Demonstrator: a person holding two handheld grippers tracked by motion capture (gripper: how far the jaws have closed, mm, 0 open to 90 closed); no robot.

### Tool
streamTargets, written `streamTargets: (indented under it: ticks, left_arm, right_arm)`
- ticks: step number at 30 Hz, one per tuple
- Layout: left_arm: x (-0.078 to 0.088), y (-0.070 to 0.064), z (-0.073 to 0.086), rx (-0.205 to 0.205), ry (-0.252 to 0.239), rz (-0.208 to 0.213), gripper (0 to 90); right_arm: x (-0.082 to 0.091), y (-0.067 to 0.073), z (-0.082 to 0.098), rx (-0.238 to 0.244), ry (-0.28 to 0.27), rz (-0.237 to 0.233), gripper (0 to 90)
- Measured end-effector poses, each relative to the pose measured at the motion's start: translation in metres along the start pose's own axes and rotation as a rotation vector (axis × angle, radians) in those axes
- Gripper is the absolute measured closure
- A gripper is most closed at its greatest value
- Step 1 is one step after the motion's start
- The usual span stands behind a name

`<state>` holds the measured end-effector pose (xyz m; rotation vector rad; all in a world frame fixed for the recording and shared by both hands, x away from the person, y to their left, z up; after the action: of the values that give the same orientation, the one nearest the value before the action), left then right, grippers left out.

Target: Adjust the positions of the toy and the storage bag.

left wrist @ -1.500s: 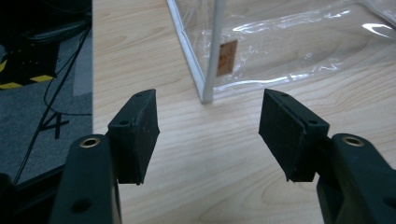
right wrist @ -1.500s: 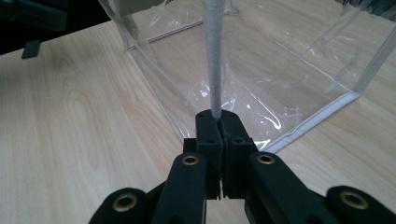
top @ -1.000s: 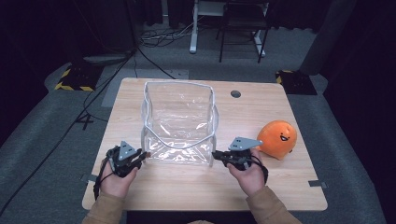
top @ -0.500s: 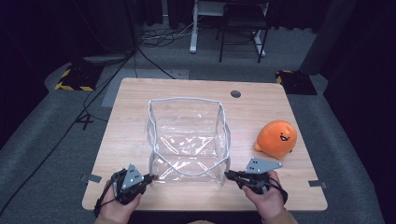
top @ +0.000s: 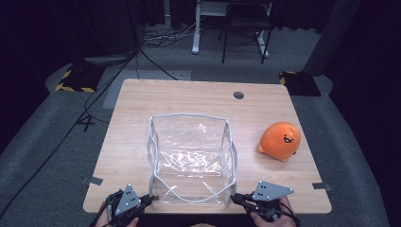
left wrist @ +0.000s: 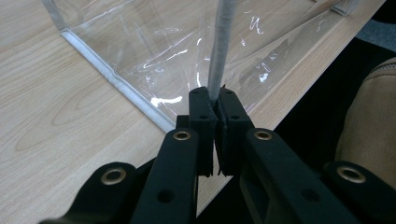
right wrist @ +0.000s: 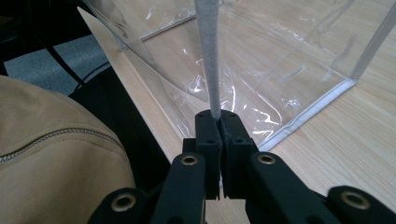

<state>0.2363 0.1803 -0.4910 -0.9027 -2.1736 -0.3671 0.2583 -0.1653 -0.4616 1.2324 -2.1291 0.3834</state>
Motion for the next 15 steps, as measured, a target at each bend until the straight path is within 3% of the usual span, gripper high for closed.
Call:
streamTargets:
  ticks: [1,4,5,7,8,10,11,13,15]
  left_arm:
    - [0.002,0.000,0.000,-0.020,0.001,-0.013,83.6]
    - [0.007,0.000,0.000,-0.019,-0.004,-0.036,74.0]
    - [0.014,0.003,0.002,-0.003,-0.015,-0.046,70.9]
    - [0.017,0.004,0.004,0.007,-0.020,-0.046,65.8]
    - [0.025,0.009,0.007,0.019,-0.027,-0.070,62.2]
    - [0.028,0.012,0.008,0.031,-0.033,-0.078,56.5]
    - [0.035,0.019,0.009,0.052,-0.033,-0.111,50.8]
    - [0.038,0.022,0.010,0.062,-0.033,-0.127,48.0]
    - [0.040,0.035,0.010,0.101,-0.049,-0.154,45.8]
  right_arm:
    - [0.003,0.000,-0.001,0.004,-0.017,0.014,81.1]
    - [0.007,-0.002,-0.002,0.009,-0.025,0.032,78.0]
    - [0.011,-0.004,-0.002,-0.008,-0.026,0.033,72.2]
    - [0.012,-0.005,-0.003,-0.011,-0.022,0.041,70.6]
    - [0.016,-0.007,-0.003,-0.013,-0.019,0.048,66.8]
    - [0.017,-0.007,-0.003,-0.014,-0.019,0.055,65.5]
    - [0.020,-0.009,-0.003,-0.007,-0.021,0.084,61.8]
    - [0.022,-0.011,-0.003,-0.005,-0.021,0.106,59.9]
    - [0.026,-0.014,-0.002,-0.018,-0.025,0.117,57.7]
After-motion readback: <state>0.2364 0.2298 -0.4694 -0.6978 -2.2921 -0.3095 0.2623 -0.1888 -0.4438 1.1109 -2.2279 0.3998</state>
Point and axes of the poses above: each handheld gripper's, and its own axes: x roughly backward along the jaws, z roughly out of its underside, y roughly to its left, the point moved 5 cm from there along -x, roughly forward along the jaws, and after that the axes turned 5 degrees about y, right-handed, at the moved point
